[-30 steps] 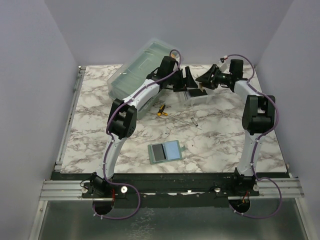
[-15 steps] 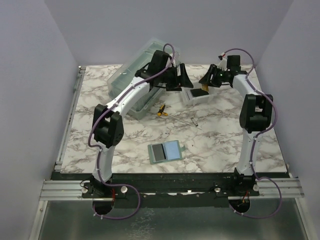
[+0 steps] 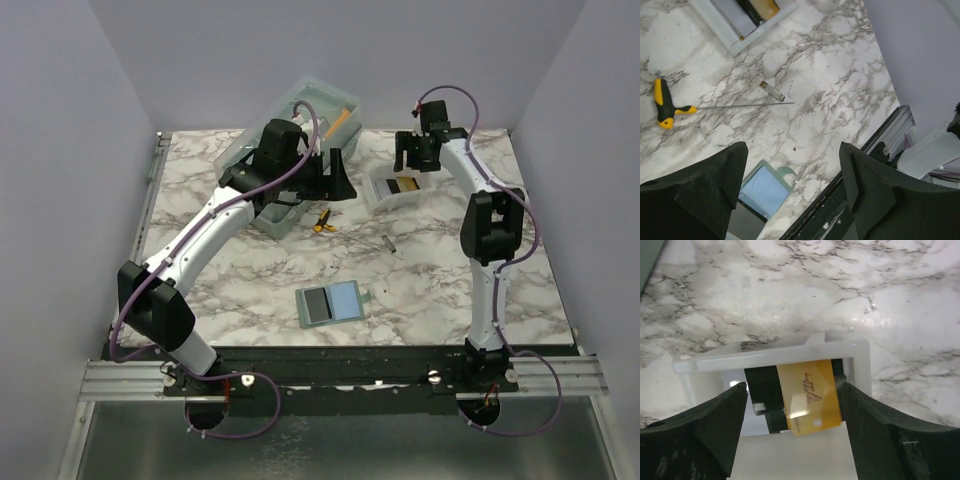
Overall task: Put the credit cards into the card holder
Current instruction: Place the credit card in the storage box.
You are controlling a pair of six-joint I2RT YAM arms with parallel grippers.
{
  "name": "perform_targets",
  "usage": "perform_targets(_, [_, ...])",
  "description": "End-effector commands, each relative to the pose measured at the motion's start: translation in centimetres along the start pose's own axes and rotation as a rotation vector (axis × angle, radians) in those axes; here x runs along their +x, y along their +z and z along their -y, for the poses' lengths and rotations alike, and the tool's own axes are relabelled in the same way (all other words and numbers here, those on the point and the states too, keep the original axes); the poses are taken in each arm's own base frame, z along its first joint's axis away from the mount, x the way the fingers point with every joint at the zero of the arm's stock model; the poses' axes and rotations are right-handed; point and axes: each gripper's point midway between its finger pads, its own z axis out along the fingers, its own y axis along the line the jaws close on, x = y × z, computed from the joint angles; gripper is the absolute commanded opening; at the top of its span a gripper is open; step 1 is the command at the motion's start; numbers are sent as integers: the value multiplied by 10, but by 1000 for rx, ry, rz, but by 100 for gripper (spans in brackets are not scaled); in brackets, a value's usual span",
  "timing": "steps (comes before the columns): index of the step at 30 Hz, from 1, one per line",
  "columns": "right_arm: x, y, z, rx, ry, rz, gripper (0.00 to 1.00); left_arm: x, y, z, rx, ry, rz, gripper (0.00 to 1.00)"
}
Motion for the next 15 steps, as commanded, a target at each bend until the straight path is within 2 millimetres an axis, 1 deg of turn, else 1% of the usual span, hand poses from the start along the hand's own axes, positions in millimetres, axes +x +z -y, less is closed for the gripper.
perform_targets(1, [-1,-18,23,221,-88,-38,80,8,-5,-18,-67,40,25,81])
perform_targets(4, [-4,-28,11,265,-135,-36,82,16,-3,-19,-70,55,22,81])
perform_targets(6, [-2,-28,-1,223,-144,-43,82,20,0,-21,-72,60,17,81])
perform_targets(7, [2,-25,-6,192,-146,-54,81,21,1,-21,-70,59,15,81])
perform_targets(10, [13,-14,-13,137,-160,-79,74,23,2,-19,-58,60,13,81])
perform_targets(15, [28,10,-22,59,-182,-103,74,26,4,-20,-54,61,7,81])
